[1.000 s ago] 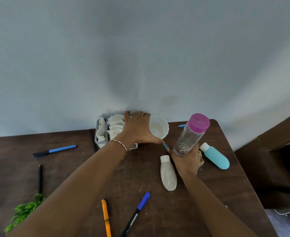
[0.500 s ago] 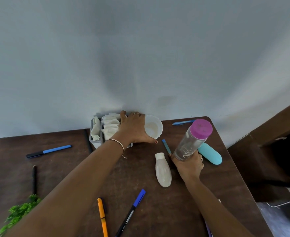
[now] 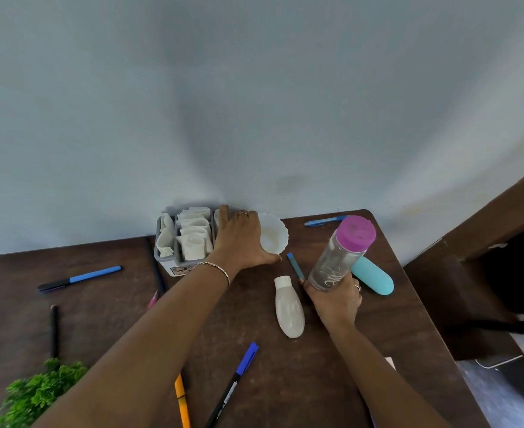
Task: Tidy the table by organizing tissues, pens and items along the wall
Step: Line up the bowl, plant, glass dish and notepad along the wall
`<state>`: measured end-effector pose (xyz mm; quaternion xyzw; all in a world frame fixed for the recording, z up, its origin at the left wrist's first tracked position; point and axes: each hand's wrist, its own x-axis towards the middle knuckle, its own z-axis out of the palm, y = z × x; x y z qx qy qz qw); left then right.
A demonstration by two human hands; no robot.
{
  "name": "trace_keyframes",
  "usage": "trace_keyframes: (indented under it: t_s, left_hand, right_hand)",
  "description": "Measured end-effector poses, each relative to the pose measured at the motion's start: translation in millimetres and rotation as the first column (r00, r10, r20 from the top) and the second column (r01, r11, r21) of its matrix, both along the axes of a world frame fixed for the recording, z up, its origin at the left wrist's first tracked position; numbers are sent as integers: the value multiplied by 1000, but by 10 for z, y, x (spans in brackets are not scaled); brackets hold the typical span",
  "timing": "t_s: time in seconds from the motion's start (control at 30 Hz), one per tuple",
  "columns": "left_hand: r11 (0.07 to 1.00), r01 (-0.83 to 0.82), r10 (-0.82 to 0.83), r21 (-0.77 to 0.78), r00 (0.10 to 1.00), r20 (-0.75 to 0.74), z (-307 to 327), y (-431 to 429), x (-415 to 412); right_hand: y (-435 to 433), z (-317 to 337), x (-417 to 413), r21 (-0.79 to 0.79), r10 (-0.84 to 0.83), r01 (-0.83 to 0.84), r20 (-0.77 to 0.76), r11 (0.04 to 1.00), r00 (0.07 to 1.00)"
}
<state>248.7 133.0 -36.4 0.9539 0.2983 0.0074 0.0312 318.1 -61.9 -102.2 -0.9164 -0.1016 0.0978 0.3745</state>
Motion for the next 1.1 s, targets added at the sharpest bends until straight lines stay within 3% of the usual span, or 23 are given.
trace_keyframes:
  t_s: [0.27,0.53,0.73,0.9,1.1]
  left_hand:
    - [998,2,-3,58,1000,16,46,-55,-96]
    - [1000,9,-12,14,967,256,260,-448,-563]
    - [961,-212,263,-178,898,353,184,-962,-1363]
    - [816,-447,563,-365,759,328,38,-1549,-2188]
    - [677,-567,733,-468,574,365,-111,-2001,-3086]
  right_hand:
    - [-59,34,-13,1,12,-12,-15,1000,1000]
    - [-293,207,-292,156,-39,40,-8,987,999]
    - [-564,376,-747,223,-4,16,-52,975,999]
    - [-696,436,-1251,307,156,-130,-63,943,986]
    - [-628,409,-1847,342,413,-377,-36,861,910]
